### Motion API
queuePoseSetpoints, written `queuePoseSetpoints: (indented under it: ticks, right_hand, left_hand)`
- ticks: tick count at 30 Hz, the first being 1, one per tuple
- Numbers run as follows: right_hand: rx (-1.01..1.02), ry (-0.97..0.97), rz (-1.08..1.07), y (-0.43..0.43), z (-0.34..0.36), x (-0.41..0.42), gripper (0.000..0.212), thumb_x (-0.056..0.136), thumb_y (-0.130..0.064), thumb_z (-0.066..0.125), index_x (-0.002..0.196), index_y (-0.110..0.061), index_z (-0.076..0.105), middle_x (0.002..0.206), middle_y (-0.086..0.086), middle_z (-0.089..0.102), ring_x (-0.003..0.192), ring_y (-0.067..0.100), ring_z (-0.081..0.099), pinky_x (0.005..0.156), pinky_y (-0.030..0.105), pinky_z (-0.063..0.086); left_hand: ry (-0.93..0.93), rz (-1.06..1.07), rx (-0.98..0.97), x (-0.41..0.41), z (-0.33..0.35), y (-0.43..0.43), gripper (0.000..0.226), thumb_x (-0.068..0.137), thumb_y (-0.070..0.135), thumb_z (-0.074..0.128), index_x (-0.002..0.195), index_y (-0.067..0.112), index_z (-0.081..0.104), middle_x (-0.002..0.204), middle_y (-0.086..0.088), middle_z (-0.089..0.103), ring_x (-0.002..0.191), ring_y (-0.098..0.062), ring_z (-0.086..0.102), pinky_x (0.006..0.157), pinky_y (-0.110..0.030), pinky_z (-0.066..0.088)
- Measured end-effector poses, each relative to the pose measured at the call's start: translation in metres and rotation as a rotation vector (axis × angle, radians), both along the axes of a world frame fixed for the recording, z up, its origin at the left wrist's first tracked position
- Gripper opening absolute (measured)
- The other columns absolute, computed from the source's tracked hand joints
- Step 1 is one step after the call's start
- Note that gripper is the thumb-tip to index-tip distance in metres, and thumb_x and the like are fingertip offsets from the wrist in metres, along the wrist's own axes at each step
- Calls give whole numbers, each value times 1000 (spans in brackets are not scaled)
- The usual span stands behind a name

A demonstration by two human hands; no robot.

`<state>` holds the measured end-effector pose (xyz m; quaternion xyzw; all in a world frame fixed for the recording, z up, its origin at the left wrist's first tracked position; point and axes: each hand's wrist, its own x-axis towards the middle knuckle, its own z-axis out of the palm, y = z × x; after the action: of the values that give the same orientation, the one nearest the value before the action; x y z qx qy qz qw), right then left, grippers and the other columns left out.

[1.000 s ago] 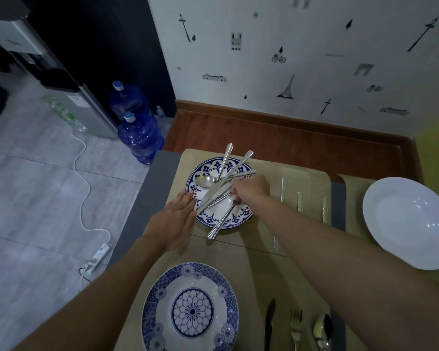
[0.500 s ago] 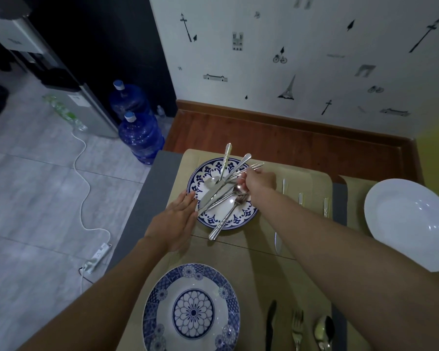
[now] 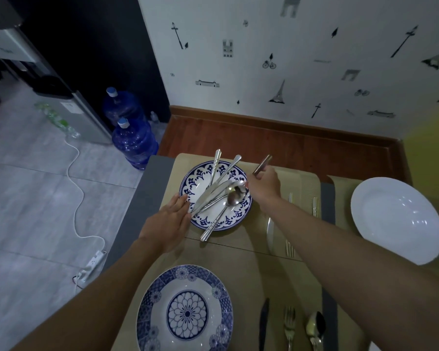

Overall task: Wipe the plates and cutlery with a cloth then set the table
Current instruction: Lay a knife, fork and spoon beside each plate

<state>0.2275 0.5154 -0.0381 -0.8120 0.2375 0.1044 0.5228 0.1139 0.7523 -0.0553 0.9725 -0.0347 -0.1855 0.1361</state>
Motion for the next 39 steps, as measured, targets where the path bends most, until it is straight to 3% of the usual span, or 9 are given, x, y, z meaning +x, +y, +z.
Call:
queuePoseSetpoints:
  ticks: [4, 6, 9, 14, 19, 25, 30, 34, 39]
  right_hand:
    - [-9, 54, 138, -3, 2, -10, 9, 94, -5, 62, 102, -6, 67, 97, 13, 74, 87, 25, 70, 71, 35, 56]
    - [-48, 49, 198, -3, 2, -12, 6, 98, -9, 59, 98, -12, 64, 95, 11, 74, 89, 28, 72, 81, 44, 60]
    - [-50, 30, 271, -4, 2, -13, 9, 104, -16, 54, 99, -17, 61, 92, 7, 74, 87, 29, 74, 82, 46, 61]
    - [6, 24, 288, -12, 3, -16, 15, 105, -22, 56, 105, -14, 69, 94, 6, 76, 89, 25, 74, 89, 48, 59]
    - [72, 26, 272, -18, 3, -23, 8, 104, -25, 59, 101, -26, 67, 98, 1, 76, 90, 20, 73, 89, 43, 60]
    - [113, 60, 293, -21, 9, -26, 11, 105, -20, 56, 110, -18, 67, 102, 4, 75, 83, 13, 69, 79, 31, 56]
    - [47, 95, 328, -23, 12, -27, 10, 101, -15, 64, 98, -26, 64, 100, 1, 74, 93, 14, 69, 81, 29, 53]
    - [53, 77, 327, -24, 17, -30, 11, 101, -13, 62, 102, -23, 67, 106, 4, 75, 102, 19, 72, 94, 36, 57]
    - [44, 31, 327, -32, 28, -36, 13, 102, -17, 61, 104, -27, 68, 104, 0, 74, 99, 18, 70, 93, 39, 58]
  left_hand:
    - [-133, -62, 133, 8, 7, -3, 47, 106, 39, 30, 140, 20, 55, 153, 1, 46, 142, -16, 43, 100, -39, 52]
    - [-290, -141, 245, 16, 13, -7, 35, 102, 34, 41, 110, 18, 71, 118, -2, 71, 103, -18, 67, 85, -36, 54]
    - [-336, -125, 275, 34, 26, -14, 27, 96, 32, 48, 80, 19, 66, 75, -1, 69, 63, -20, 60, 78, -36, 46]
    - [-266, 105, 8, 82, 28, -29, 23, 95, 24, 52, 82, 12, 67, 79, -5, 64, 71, -25, 61, 70, -39, 52]
    - [-10, 304, -302, 118, 18, -43, 33, 94, 17, 59, 62, 17, 66, 63, -4, 63, 55, -16, 53, 56, -27, 42]
    - [89, 392, -392, 120, 10, -44, 10, 92, 20, 69, 89, 16, 78, 81, 1, 73, 82, -16, 69, 81, -31, 55]
    - [37, 494, -454, 115, 15, -44, 9, 96, 15, 63, 95, 14, 73, 85, 0, 71, 79, -14, 69, 72, -28, 57]
    - [-90, 502, -441, 108, 27, -38, 5, 99, 17, 60, 98, 15, 64, 76, 9, 62, 71, -4, 60, 56, -16, 40]
    - [-225, 486, -467, 100, 43, -36, 7, 97, 18, 62, 97, 13, 67, 77, 8, 63, 71, -5, 58, 71, -25, 49]
